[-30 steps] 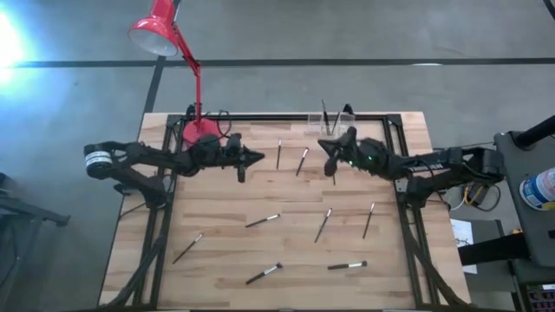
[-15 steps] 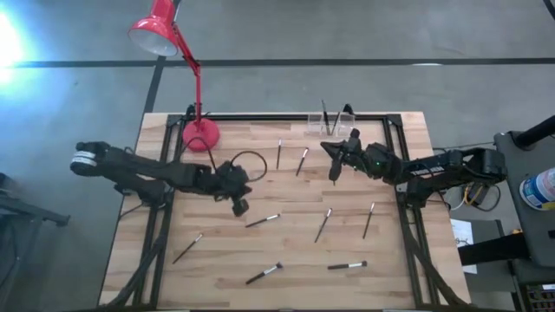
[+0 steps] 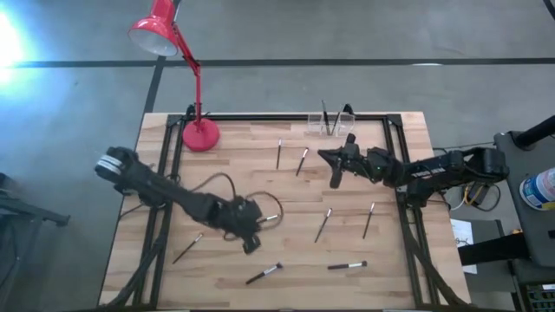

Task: Put items in baskets/containers
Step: Put the powder brush into the transparent organizer

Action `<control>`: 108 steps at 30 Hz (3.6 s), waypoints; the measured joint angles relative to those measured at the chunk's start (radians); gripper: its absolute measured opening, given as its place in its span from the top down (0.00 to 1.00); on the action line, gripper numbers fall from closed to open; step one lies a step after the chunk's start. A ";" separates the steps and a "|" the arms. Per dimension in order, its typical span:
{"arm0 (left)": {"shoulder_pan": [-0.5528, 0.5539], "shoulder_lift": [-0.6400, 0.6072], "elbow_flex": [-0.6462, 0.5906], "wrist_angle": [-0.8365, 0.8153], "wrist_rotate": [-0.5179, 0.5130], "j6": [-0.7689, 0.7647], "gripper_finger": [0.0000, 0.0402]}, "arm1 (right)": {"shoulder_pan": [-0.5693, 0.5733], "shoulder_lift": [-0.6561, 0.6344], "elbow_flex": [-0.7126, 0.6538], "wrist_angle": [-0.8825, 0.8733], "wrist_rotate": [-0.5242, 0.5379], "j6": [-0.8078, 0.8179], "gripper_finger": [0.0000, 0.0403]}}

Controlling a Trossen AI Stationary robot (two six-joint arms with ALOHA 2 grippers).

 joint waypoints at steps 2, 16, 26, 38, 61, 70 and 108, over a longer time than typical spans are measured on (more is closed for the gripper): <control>-0.034 0.065 0.059 -0.006 -0.009 -0.010 0.79 | 0.024 -0.001 0.000 0.000 0.000 0.001 0.98; -0.172 0.531 0.601 -0.251 -0.073 -0.149 0.61 | 0.198 -0.003 -0.014 -0.019 0.009 0.018 0.98; -0.183 0.690 0.803 -0.441 -0.120 -0.221 0.60 | 0.266 -0.003 -0.014 -0.046 0.011 0.038 0.98; -0.180 0.696 0.755 -0.422 -0.116 -0.201 0.73 | 0.288 -0.003 -0.014 -0.100 0.037 0.037 0.98; 0.074 0.072 -0.178 0.567 -0.200 0.115 1.00 | 0.287 0.011 -0.014 -0.163 0.037 0.004 0.98; 0.395 -0.046 -0.603 1.372 0.040 0.379 1.00 | 0.276 0.186 0.034 -0.035 0.033 0.107 0.98; 0.610 -0.055 -0.541 1.606 0.368 0.624 0.99 | 0.152 0.640 0.655 -0.066 -0.023 0.138 0.85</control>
